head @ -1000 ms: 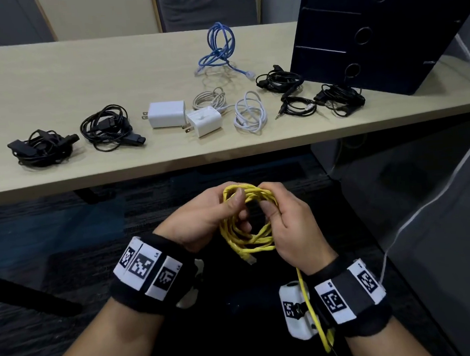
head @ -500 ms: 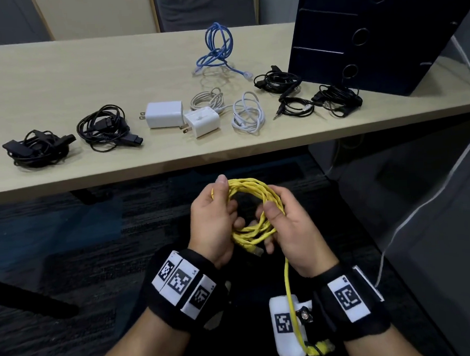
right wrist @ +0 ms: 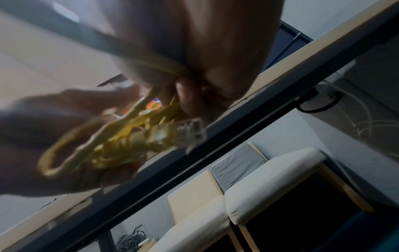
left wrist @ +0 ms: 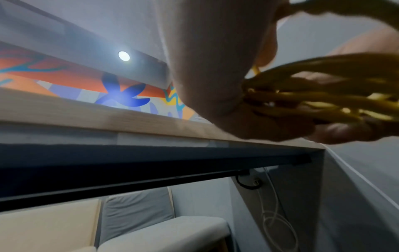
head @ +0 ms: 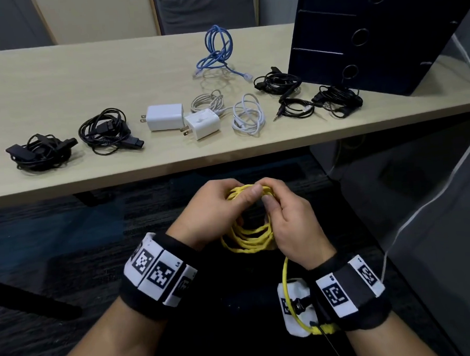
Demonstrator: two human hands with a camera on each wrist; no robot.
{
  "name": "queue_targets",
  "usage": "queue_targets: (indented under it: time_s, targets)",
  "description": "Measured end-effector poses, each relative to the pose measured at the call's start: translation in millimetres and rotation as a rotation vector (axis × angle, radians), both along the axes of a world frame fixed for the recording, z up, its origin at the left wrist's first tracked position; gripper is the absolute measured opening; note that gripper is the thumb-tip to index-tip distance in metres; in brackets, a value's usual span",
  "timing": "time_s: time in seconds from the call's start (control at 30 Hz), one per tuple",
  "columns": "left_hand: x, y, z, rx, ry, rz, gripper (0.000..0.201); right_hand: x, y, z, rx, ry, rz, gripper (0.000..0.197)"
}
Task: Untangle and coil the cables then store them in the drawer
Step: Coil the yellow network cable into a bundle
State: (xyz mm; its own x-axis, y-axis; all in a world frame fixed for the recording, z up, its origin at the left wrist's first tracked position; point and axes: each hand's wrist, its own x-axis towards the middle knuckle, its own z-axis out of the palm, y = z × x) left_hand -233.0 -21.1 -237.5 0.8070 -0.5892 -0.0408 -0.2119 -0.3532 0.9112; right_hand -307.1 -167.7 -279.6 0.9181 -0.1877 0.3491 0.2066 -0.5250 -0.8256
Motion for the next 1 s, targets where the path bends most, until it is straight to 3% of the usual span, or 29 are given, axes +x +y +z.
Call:
queue_targets:
  time_s: [0.07,0.17,0.3,0.33,0.37,0.43,0.5,0.53,0.63,0.77,0.87,1.0]
  targets:
    - [4,-1,-8,0.059,-0.09,0.015,0.03,0,-1,-1,0.034,0.026,0.007,0.022]
    - [8,-3,-20,0.06,-0.175,0.101,0.029,-3,-2,-5,0.111,0.1,-0.012,0.033]
    - [8,0,-34,0.056,-0.219,0.249,0.034,-6,-14,-5,0.277,0.267,0.105,0.077]
    - [9,3,-35,0.069,-0.231,0.274,0.032,-6,-20,-7,0.244,0.309,0.138,0.083]
    - [11,7,-36,0.094,-0.246,0.276,0.029,-7,-24,-7,0.17,0.335,0.16,0.08]
    - [12,15,-33,0.15,-0.266,0.195,0.022,-6,-32,-9,0.14,0.322,0.159,0.05]
    - [10,19,-30,0.16,-0.27,0.049,0.019,-1,-42,-12,0.307,0.232,0.039,0.021]
    - [8,20,-29,0.145,-0.268,0.013,0.02,2,-47,-14,0.369,0.18,-0.06,0.016]
    - [9,18,-31,0.017,-0.243,0.124,0.023,11,-59,-16,0.409,0.048,-0.317,0.018]
    - [14,21,-28,-0.125,-0.219,0.226,0.025,17,-72,-15,0.434,-0.071,-0.45,0.023]
    - [10,30,-17,-0.164,-0.127,0.012,0.022,18,-86,-12,0.484,-0.146,-0.583,0.026]
    - [-3,24,-13,0.008,-0.095,-0.342,0.021,19,-93,-11,0.539,-0.194,-0.656,0.027]
